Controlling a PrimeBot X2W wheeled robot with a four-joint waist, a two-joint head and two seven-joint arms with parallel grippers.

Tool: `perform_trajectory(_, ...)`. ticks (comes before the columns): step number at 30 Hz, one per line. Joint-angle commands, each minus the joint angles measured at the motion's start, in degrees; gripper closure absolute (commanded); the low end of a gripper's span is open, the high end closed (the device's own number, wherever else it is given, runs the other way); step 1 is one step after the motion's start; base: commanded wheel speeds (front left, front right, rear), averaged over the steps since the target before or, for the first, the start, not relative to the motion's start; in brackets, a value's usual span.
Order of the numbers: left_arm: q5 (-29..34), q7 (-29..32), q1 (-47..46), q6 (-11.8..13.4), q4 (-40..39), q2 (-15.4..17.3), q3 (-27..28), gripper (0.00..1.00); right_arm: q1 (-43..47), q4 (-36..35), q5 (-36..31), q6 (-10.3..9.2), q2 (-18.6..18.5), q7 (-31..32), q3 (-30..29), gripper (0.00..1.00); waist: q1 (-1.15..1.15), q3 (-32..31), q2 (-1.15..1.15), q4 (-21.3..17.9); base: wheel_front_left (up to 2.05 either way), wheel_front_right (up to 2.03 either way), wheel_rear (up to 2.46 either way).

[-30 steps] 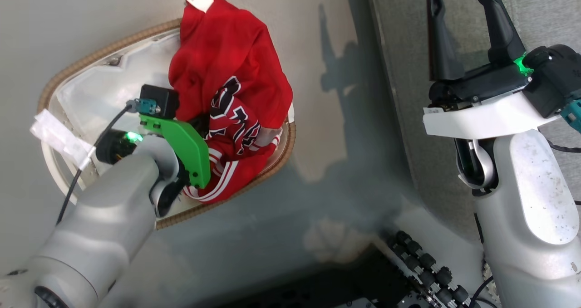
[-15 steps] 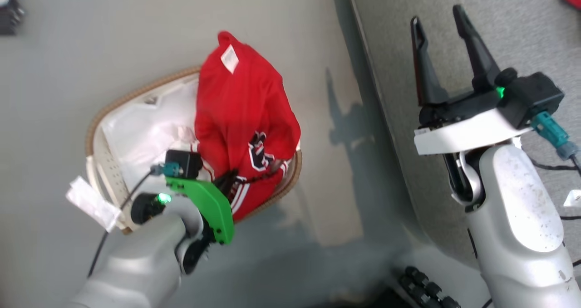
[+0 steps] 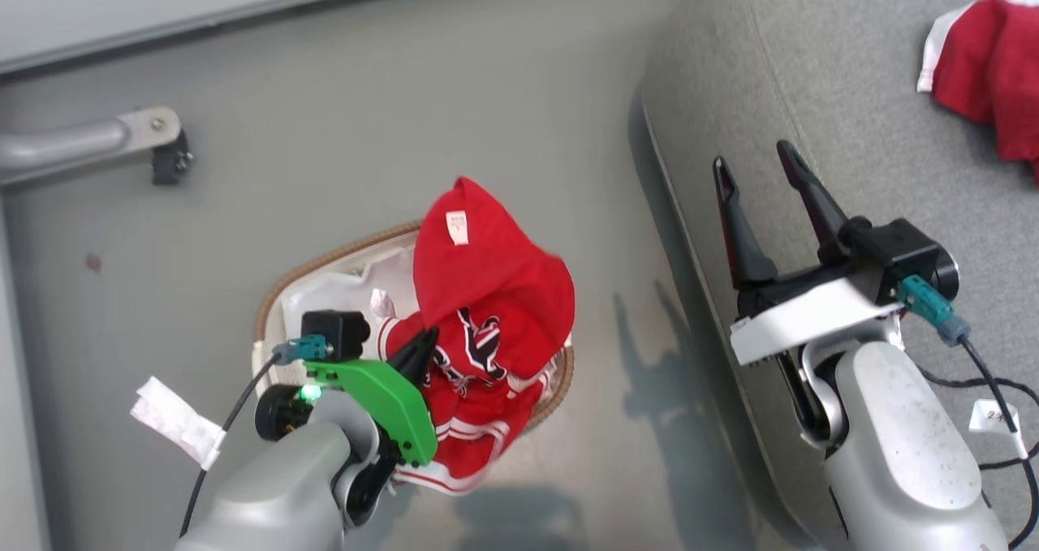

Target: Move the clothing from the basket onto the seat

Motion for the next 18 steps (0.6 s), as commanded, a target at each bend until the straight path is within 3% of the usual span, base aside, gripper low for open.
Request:
perform_trajectory(1, 1.70, -0.35, 1.11, -0.20, -0.82, -0.26, 2.06, 1.00, 1.61, 0.54, -0.30, -0.06, -0.26, -0.27, -0.16, 0.00, 0.00, -7.56, 0.00, 4.07, 0.00, 0.00, 0.00)
perform_trajectory(18, 27.50, -0.26, 10.26, 1.55, -16.09, -2.11, 30.13, 1.00, 11.06, 4.67, 1.40, -0.07, -0.26, -0.28, 1.49, 0.00, 0.00, -19.93, 0.00, 7.44, 0.00, 0.00, 0.00)
